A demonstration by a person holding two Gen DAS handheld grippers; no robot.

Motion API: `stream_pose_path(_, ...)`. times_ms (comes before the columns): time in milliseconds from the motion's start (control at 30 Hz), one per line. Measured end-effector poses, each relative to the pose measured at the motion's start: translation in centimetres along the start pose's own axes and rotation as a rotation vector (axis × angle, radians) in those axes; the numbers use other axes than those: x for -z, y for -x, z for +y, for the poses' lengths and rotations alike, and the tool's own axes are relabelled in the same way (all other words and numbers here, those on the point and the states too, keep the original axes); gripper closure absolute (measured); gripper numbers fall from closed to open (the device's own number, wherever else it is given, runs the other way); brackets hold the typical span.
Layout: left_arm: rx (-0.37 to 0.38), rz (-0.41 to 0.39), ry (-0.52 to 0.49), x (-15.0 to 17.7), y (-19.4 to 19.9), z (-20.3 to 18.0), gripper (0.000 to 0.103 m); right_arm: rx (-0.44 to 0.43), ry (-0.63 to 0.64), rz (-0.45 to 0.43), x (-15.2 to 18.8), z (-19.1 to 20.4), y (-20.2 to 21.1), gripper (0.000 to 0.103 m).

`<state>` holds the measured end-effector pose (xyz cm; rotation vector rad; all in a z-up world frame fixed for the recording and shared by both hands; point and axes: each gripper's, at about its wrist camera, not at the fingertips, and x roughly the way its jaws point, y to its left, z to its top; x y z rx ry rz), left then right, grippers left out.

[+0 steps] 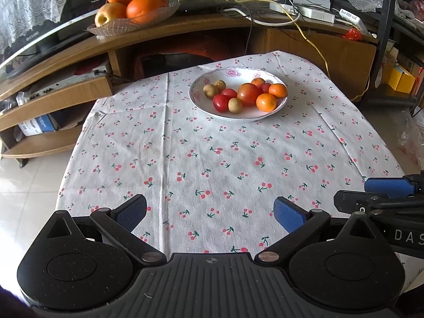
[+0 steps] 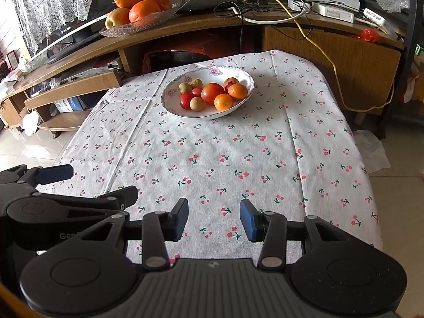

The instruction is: Organize fruits

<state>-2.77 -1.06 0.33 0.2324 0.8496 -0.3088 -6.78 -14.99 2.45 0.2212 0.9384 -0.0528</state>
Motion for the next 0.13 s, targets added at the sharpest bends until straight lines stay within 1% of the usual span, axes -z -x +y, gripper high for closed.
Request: stream_pose_path(133, 0.0, 0.002, 0.001, -0.01, -0.03, 0.01, 0.0, 0.0, 0.001, 0.0, 0.22, 0.04, 0.12, 0.06)
